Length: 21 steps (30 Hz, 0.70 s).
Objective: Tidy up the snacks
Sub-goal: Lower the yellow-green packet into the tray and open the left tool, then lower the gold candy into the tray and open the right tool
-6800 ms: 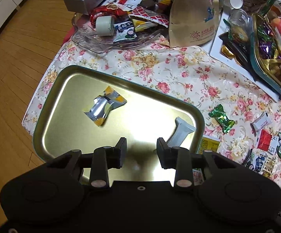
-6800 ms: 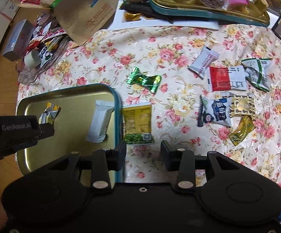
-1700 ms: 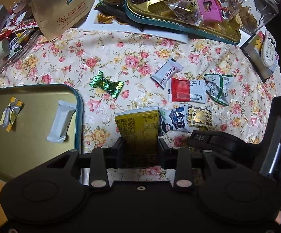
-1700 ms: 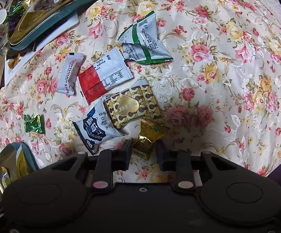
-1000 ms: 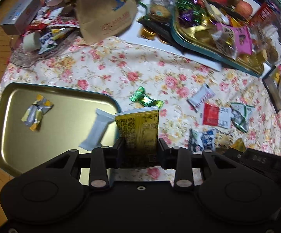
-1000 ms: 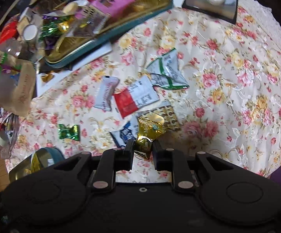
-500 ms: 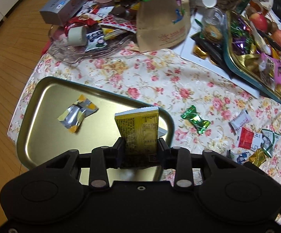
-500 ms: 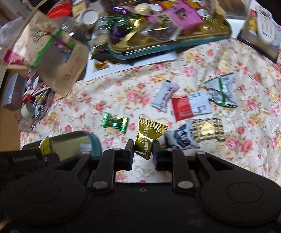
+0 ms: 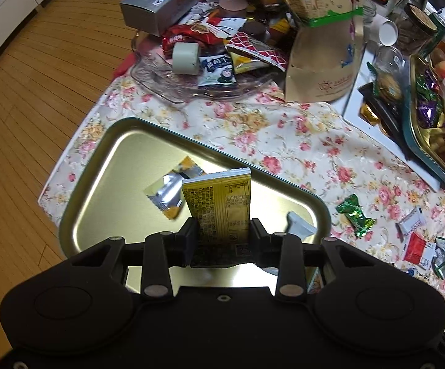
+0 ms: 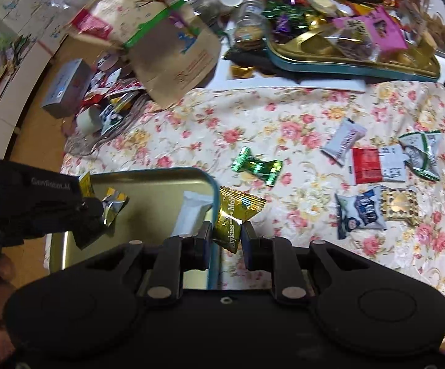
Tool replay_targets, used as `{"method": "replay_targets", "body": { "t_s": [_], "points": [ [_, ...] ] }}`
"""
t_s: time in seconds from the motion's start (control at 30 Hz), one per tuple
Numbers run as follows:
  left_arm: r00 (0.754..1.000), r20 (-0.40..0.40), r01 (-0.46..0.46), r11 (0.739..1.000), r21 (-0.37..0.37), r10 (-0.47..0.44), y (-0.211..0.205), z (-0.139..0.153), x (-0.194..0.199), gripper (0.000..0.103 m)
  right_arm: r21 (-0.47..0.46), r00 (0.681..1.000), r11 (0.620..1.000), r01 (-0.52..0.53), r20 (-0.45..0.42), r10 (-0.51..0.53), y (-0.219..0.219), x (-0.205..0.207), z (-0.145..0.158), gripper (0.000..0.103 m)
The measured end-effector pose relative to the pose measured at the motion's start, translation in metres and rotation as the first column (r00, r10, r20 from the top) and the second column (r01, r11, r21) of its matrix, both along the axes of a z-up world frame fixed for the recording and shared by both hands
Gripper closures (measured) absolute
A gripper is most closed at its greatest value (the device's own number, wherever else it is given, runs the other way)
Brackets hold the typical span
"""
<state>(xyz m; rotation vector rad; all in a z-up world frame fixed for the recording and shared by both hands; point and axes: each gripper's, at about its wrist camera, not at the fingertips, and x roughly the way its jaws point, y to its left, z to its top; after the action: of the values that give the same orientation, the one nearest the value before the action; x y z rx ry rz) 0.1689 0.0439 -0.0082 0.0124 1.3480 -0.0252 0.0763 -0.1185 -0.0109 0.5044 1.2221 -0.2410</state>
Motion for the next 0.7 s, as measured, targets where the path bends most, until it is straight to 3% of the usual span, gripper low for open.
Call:
{"method": "replay_targets", "body": {
  "t_s": [0.3, 0.7],
  "points": [
    [0.999, 0.042, -0.022, 1.0, 0.005, 0.022, 0.017, 0.008, 0.002, 0.058, 0.029, 0.997, 0.997, -0.07, 0.014, 0.07, 0.027, 0.01, 0.001, 0.082],
    [0.997, -0.063, -0.055, 0.998, -0.04, 0.053, 0.027, -0.008, 0.006, 0.058, 0.056, 0.981, 0.979, -0.195, -0.007, 0.196, 0.052, 0.014, -0.006, 0.081]
  ]
}}
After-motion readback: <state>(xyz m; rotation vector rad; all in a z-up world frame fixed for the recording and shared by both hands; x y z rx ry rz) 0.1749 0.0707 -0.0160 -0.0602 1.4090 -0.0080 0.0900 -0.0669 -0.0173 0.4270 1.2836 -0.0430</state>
